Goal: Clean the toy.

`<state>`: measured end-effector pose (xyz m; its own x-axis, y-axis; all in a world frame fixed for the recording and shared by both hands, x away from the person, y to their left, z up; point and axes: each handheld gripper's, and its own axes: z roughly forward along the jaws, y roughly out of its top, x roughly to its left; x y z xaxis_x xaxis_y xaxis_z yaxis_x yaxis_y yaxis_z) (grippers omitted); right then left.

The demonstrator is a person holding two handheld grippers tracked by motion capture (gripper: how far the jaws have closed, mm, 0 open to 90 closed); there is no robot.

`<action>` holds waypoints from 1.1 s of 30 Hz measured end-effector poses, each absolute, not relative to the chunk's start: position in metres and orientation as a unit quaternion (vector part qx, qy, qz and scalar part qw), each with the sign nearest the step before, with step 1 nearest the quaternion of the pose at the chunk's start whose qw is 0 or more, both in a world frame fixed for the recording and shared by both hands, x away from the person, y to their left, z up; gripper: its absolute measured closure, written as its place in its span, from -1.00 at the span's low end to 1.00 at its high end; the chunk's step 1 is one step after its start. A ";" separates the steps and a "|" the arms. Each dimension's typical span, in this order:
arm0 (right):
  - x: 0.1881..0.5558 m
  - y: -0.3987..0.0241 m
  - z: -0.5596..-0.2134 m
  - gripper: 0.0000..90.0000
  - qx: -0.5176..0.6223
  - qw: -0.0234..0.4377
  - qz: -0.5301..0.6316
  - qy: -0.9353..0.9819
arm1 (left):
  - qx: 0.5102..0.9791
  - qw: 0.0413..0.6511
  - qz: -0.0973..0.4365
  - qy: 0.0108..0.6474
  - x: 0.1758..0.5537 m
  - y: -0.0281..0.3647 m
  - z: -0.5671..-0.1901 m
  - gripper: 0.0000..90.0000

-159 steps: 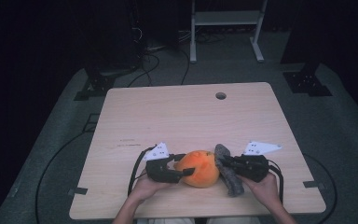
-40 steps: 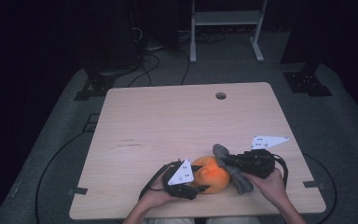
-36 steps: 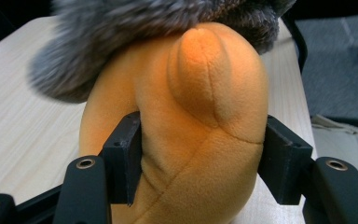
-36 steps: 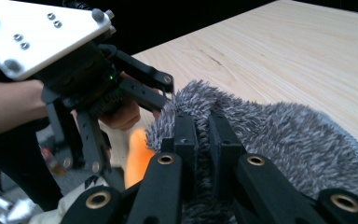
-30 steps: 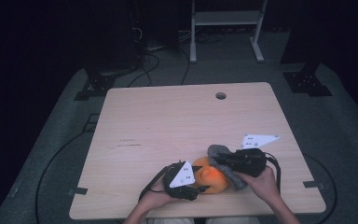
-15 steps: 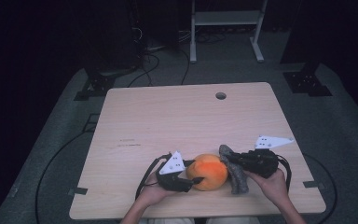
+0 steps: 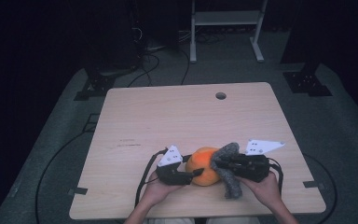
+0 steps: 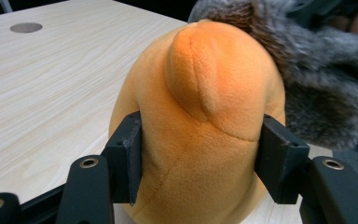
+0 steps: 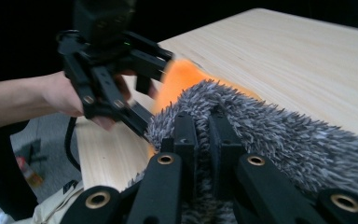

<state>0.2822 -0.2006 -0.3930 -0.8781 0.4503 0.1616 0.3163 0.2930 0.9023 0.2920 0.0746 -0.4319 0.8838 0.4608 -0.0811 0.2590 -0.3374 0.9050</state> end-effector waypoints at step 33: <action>0.295 -0.208 -0.405 0.83 0.275 0.096 0.543 0.787 | 0.824 0.518 0.125 0.194 0.282 0.070 -0.428 -0.49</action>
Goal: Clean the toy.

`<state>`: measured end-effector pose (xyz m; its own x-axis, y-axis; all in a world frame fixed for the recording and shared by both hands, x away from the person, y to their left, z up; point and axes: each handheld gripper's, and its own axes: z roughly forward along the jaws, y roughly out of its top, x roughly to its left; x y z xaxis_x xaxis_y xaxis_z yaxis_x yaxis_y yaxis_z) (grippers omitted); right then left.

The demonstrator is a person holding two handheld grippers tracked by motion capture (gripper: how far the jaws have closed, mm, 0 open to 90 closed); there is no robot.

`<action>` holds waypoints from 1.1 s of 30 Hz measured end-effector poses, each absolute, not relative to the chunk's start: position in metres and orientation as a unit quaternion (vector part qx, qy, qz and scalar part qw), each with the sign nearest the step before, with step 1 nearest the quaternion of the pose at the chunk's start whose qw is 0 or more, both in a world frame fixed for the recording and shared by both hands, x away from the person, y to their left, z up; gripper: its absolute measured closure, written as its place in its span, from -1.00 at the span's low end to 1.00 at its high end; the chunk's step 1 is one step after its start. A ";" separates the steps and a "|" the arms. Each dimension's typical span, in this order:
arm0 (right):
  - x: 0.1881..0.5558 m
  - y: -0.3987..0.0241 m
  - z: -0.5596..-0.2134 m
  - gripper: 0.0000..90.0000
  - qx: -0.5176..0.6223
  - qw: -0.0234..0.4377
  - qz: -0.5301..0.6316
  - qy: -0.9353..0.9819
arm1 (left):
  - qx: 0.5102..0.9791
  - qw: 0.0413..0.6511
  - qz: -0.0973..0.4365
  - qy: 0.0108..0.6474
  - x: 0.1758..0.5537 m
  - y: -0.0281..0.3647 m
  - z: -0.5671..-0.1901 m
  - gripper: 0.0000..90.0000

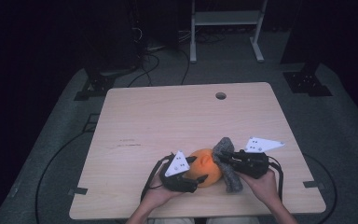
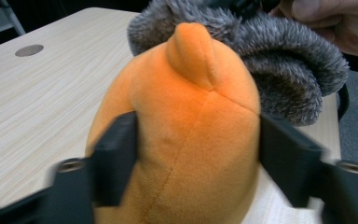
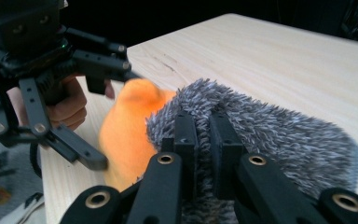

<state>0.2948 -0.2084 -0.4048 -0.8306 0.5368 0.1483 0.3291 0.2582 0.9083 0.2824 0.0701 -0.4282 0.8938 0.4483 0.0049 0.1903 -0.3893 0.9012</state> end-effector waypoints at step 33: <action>0.275 -0.190 -0.377 0.84 0.217 0.093 0.545 0.805 | 0.841 0.484 0.192 0.148 0.269 0.048 -0.430 0.06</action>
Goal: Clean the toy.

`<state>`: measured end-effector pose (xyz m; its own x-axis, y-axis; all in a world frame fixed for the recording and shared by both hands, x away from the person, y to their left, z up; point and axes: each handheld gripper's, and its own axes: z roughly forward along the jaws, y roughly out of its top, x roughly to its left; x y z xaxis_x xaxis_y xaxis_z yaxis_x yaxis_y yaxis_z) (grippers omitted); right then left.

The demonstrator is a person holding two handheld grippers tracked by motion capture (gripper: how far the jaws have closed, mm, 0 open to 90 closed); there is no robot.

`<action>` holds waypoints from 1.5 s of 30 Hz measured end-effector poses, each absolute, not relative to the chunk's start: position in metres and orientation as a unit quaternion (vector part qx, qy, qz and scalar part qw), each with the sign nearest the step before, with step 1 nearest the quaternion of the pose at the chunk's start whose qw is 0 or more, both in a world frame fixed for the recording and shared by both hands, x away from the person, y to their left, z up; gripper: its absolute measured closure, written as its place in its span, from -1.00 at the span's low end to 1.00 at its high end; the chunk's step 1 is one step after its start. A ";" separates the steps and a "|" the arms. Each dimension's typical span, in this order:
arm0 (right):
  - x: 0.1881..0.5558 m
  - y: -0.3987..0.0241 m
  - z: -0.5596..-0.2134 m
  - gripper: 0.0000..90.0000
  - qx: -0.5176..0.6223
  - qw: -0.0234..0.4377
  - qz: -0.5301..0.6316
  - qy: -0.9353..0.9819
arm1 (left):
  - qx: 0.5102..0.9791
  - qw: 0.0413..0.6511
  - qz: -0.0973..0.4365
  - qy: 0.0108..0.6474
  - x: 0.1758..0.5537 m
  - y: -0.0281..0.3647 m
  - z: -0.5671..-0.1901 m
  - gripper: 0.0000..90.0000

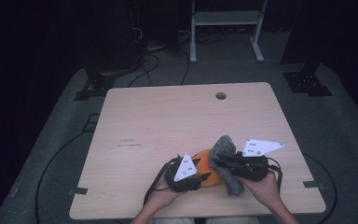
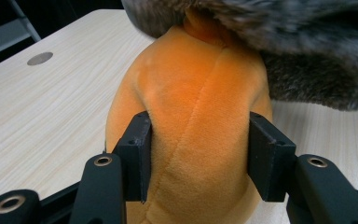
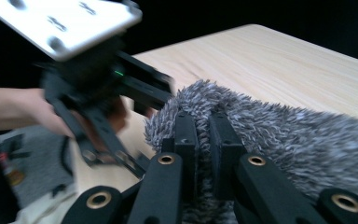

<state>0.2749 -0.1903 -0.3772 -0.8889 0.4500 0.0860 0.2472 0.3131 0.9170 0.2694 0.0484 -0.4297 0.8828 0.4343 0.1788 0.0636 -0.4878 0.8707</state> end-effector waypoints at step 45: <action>0.293 -0.210 -0.404 0.83 0.280 0.057 0.542 0.790 | 0.824 0.509 0.074 0.237 0.297 0.080 -0.425 -0.73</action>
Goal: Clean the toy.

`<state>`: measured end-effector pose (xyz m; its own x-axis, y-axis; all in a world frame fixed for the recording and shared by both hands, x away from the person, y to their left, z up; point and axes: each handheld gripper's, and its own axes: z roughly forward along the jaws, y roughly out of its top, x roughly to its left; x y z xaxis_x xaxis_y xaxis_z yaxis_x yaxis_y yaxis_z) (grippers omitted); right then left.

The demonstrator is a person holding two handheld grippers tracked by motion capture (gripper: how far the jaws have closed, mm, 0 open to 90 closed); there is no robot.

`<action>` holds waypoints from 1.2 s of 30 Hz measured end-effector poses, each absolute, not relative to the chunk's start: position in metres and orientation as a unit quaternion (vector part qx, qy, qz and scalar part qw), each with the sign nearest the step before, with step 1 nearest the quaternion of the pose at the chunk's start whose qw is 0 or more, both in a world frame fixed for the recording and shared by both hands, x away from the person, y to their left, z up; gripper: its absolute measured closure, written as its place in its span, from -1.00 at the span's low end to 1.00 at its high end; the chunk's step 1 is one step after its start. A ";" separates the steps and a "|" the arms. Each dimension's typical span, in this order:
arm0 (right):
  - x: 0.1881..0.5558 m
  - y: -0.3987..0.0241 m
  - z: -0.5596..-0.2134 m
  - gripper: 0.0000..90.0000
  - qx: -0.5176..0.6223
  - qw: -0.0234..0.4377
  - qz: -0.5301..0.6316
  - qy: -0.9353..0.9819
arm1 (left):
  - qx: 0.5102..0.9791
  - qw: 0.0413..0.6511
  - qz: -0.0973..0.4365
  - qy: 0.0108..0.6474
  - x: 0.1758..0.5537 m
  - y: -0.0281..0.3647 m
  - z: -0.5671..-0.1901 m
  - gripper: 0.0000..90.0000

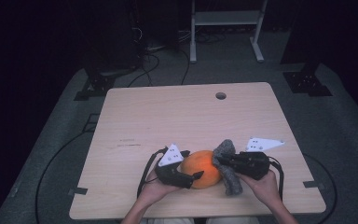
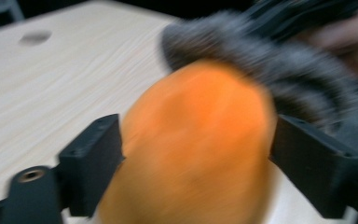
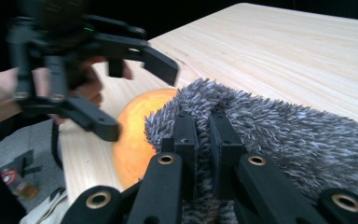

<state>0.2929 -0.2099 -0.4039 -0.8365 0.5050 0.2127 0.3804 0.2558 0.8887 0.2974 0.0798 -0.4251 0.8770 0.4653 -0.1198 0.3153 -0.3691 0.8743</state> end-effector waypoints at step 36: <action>0.285 -0.191 -0.410 0.83 0.238 0.046 0.518 0.820 | 0.847 0.473 0.028 0.240 0.302 0.088 -0.426 -0.81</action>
<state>0.2847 -0.1905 -0.4101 -0.8824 0.4382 0.1712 0.3428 0.3496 0.8719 0.3020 0.0879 -0.4263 0.8833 0.4332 -0.1789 0.3794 -0.4367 0.8157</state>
